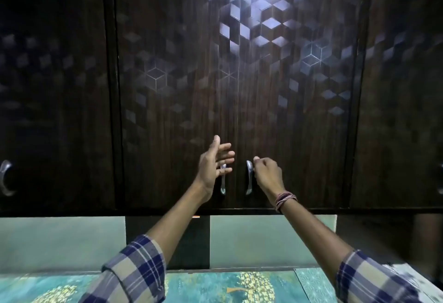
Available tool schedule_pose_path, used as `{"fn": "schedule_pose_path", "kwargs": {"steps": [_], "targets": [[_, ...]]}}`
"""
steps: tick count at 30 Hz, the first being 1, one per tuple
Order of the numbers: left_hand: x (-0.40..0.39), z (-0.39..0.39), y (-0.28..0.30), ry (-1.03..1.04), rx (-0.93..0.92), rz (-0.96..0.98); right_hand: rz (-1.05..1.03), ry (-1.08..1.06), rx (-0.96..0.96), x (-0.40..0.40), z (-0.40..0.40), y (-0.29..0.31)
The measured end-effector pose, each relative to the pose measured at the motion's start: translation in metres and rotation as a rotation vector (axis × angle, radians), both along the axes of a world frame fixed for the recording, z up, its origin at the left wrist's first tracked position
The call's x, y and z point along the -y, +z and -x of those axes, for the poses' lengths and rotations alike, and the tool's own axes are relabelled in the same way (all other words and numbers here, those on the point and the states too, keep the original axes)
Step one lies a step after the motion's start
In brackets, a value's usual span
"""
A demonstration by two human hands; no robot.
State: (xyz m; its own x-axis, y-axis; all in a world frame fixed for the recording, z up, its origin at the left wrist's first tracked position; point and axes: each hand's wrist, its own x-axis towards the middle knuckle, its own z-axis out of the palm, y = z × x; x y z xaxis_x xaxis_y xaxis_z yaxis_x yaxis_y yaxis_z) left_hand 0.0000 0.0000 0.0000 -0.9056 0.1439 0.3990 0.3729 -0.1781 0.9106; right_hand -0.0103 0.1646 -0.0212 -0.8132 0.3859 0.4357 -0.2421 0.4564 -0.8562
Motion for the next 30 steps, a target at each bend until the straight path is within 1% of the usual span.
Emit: {"fn": "schedule_pose_path", "kwargs": {"steps": [2, 4, 6, 9, 13, 18, 22, 27, 30], "targets": [[-0.005, -0.003, -0.009, 0.000, 0.043, 0.025, -0.025, -0.059, 0.027, 0.004, -0.002, -0.004], [-0.010, -0.003, -0.022, -0.011, 0.081, 0.034, 0.042, -0.035, 0.088, 0.011, -0.003, -0.012], [-0.012, -0.001, -0.028, -0.010, 0.107, 0.024, 0.093, 0.004, 0.087, 0.014, -0.003, -0.016], [-0.014, 0.001, -0.032, -0.004, 0.109, 0.006, 0.061, -0.005, 0.067, 0.015, -0.005, -0.019], [-0.018, 0.002, -0.035, 0.001, 0.105, -0.008, 0.062, -0.035, 0.113, 0.018, -0.009, -0.019], [-0.025, -0.009, -0.044, -0.012, 0.123, -0.048, 0.014, -0.085, 0.108, 0.023, -0.016, -0.023], [-0.033, -0.035, -0.050, -0.077, 0.161, -0.070, 0.024, -0.080, 0.051, 0.015, -0.047, -0.031], [-0.055, -0.086, -0.057, -0.001, 0.124, -0.137, 0.095, -0.022, -0.007, -0.008, -0.100, -0.041], [-0.073, -0.125, -0.066, 0.044, 0.092, -0.155, 0.131, -0.032, -0.051, -0.028, -0.140, -0.049]]}}
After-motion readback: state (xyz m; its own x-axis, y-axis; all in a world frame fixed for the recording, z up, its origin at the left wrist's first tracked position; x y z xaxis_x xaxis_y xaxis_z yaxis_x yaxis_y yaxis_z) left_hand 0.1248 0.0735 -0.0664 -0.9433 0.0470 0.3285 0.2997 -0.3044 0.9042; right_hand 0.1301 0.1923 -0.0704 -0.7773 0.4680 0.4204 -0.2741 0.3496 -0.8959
